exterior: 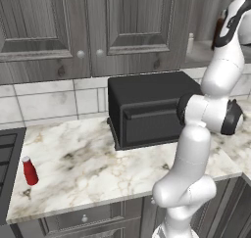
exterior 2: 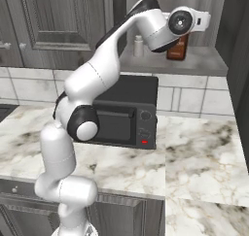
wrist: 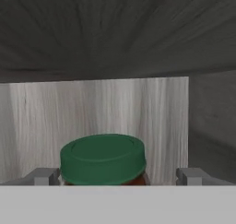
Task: Collect the paprika, ketchup, and shaker from the cabinet and place them next to the stove.
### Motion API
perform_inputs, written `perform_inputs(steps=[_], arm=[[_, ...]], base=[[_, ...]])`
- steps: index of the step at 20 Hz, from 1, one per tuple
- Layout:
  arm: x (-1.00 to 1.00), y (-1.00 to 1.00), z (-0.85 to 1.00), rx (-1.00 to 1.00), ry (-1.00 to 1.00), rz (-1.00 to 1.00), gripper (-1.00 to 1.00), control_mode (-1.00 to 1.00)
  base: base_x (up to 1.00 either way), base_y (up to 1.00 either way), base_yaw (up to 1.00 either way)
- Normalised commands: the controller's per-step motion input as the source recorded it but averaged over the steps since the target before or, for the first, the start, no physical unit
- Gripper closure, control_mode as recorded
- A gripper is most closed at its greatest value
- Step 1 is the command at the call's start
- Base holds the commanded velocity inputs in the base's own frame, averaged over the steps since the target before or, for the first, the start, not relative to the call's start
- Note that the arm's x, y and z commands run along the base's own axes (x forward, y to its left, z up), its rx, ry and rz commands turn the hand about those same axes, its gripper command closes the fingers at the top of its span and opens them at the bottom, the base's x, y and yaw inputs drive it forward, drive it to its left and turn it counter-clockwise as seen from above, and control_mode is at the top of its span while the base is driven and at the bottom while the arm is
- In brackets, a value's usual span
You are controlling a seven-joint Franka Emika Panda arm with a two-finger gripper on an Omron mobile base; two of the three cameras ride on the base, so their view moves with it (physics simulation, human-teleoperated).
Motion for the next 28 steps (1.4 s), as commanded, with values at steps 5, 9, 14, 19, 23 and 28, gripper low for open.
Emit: perform_inputs(steps=[5, 9, 14, 19, 23, 28], arm=[[0.01, 0.03, 0.0, -0.02, 0.0, 0.0, -1.0, -1.0], [0.05, 0.04, 0.0, -0.03, 0.0, 0.0, -1.0, -1.0], [0.08, 0.06, 0.0, -0.02, 0.0, 0.0, -1.0, -1.0], [0.1, 0.03, 0.0, 0.0, 0.0, 0.0, -1.0, -1.0], [0.14, 0.01, 0.0, 0.0, 0.0, 0.0, -1.0, -1.0], [0.15, 0.01, -0.02, 0.0, 0.0, 0.0, -1.0, -1.0]], base=[[0.0, 0.0, 0.0], [0.0, 0.0, 0.0], [0.0, 0.0, 0.0], [0.0, 0.0, 0.0], [0.0, 0.0, 0.0], [0.0, 0.0, 0.0]])
